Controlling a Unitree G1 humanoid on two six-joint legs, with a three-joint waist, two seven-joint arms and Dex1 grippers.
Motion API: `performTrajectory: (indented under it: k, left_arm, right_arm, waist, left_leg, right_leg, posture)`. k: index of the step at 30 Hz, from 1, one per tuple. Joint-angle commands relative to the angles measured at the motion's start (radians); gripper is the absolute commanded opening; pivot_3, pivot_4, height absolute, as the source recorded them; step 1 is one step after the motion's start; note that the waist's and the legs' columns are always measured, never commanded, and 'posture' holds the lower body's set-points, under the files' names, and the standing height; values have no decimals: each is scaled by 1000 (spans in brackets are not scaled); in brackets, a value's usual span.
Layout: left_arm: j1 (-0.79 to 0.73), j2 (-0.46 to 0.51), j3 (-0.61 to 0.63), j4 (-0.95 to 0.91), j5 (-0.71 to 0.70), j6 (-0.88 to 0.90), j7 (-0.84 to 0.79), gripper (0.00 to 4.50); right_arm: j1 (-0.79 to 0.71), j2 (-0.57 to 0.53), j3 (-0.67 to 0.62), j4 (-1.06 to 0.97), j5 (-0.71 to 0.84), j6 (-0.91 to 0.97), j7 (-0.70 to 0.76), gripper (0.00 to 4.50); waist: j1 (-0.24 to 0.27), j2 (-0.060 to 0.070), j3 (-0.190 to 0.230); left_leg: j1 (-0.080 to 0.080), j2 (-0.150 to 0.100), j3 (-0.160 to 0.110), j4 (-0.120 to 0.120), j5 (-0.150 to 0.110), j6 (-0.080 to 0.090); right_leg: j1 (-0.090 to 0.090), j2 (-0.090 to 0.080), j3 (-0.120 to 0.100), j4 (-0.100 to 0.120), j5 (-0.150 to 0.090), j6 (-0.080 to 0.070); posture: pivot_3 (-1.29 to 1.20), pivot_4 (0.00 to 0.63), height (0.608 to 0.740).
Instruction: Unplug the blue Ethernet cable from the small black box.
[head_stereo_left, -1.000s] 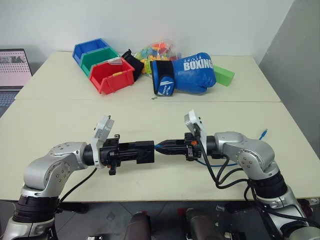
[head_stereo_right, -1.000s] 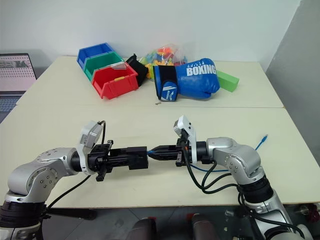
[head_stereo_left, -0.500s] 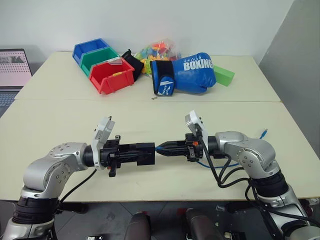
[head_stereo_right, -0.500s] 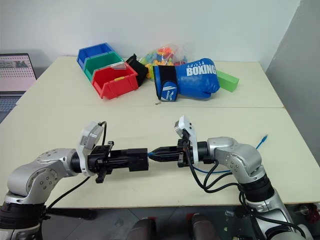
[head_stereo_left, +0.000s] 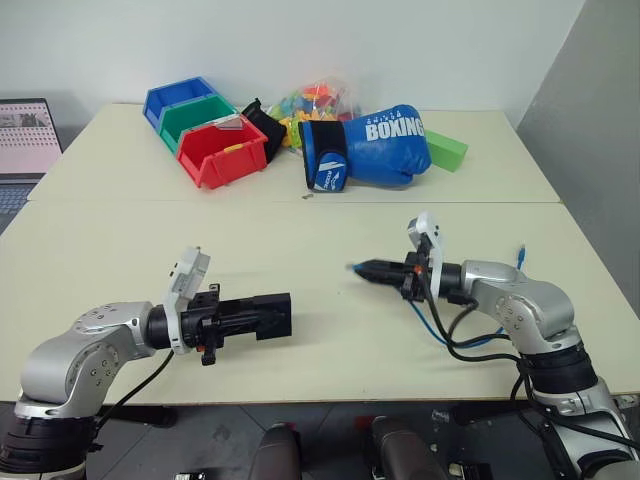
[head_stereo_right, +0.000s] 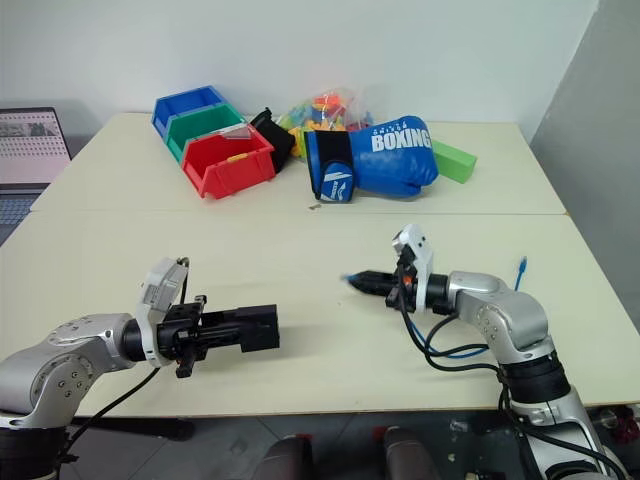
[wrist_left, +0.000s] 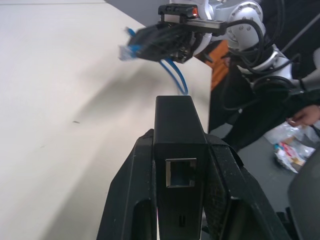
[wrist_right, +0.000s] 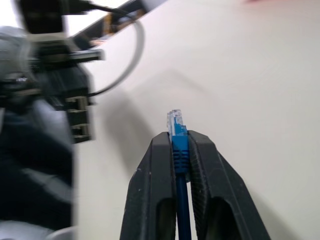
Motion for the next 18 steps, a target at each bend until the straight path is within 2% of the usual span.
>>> performTrajectory:
  k: [1,3,6,7,12,13,16,18]
  left_arm:
    - [-55,-50,13,25,54,-53,115,783]
    - [-80,-70,10,41,75,-67,147,783]
    - [-101,-90,14,51,89,-77,177,783]
    - [-107,-97,17,55,92,-82,188,783]
    - [-117,-115,23,81,130,-128,224,783]
    - [-129,-134,27,102,154,-157,259,783]
    - [-161,-182,36,157,232,-244,359,783]
    - [-208,-220,42,248,333,-368,470,783]
  right_arm:
    - [-103,79,22,268,-328,-300,-367,89]
    - [-147,107,18,400,-415,-376,-474,89]
    - [-184,138,-1,497,-444,-439,-504,89]
    - [-190,145,-7,508,-443,-449,-497,808]
    - [-187,149,-32,478,-424,-455,-444,1869]
    - [-179,140,-36,447,-420,-449,-431,2210]
    - [-158,118,-45,350,-398,-428,-374,2859]
    - [-131,97,-20,187,-301,-353,-233,3316]
  waist:
    - [-1,0,0]
    - [-1,0,0]
    - [0,0,0]
    - [0,0,0]
    - [0,0,0]
    - [0,0,0]
    - [3,1,1]
    - [5,1,1]
  left_leg:
    - [1,0,0,0,0,0]
    - [0,0,1,0,0,0]
    - [-1,0,2,0,0,0]
    - [-1,0,2,0,0,0]
    - [-2,0,2,-2,0,0]
    - [-2,0,2,-2,0,0]
    - [-2,-1,2,-1,0,0]
    - [-2,0,1,-1,0,0]
  right_leg:
    - [0,0,0,0,0,0]
    - [-1,0,1,0,1,1]
    - [-2,0,1,0,2,-2]
    - [-2,0,1,0,3,-4]
    - [-2,0,1,-1,3,-4]
    - [-2,-1,1,-1,3,-4]
    - [-2,-1,1,0,3,-4]
    - [-1,-1,1,0,3,-4]
  posture:
    - [0,150,740]
    - [0,150,740]
    - [0,150,740]
    - [0,150,740]
    - [0,150,740]
    - [0,150,740]
    - [0,150,740]
    - [0,150,740]
